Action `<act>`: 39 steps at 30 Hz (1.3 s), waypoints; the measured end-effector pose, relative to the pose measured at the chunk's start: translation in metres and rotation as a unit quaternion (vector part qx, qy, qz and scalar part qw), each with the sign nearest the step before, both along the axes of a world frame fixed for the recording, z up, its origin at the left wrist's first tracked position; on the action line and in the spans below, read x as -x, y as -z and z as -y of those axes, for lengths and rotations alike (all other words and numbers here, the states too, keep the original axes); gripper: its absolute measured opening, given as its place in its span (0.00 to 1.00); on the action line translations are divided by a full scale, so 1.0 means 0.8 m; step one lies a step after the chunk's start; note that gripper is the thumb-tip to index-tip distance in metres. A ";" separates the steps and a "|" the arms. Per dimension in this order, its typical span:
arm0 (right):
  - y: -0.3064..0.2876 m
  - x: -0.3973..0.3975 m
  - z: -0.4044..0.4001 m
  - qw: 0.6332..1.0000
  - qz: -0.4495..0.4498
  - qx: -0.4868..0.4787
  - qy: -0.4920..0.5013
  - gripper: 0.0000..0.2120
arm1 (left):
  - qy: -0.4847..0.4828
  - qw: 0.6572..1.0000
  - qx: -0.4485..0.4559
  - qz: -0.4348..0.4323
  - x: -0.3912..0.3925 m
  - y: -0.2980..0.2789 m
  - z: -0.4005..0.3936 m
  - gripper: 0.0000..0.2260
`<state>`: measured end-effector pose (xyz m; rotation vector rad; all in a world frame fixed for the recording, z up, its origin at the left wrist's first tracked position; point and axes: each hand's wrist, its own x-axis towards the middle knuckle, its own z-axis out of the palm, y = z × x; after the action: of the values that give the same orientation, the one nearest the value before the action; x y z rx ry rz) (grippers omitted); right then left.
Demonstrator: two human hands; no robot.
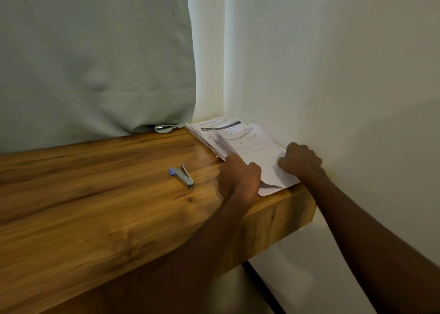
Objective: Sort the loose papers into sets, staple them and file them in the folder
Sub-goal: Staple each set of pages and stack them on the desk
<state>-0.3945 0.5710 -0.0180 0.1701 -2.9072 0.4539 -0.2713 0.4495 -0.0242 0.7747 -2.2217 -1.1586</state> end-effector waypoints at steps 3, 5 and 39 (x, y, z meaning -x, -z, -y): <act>0.000 0.000 -0.004 1.000 -0.009 0.014 0.005 0.20 | -0.007 0.998 0.036 -0.042 0.000 0.001 -0.008 0.08; 0.002 0.002 -0.007 0.999 -0.015 0.030 -0.003 0.18 | -0.009 0.998 0.026 -0.062 0.004 0.004 -0.011 0.06; -0.038 -0.023 0.038 0.861 0.015 0.500 -0.090 0.08 | 0.139 0.895 -0.291 -0.307 -0.056 -0.049 0.223 0.11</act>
<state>-0.3759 0.5405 0.0121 0.2590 -2.2835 1.8869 -0.2268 0.2710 0.0151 0.2227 -1.4828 -1.9381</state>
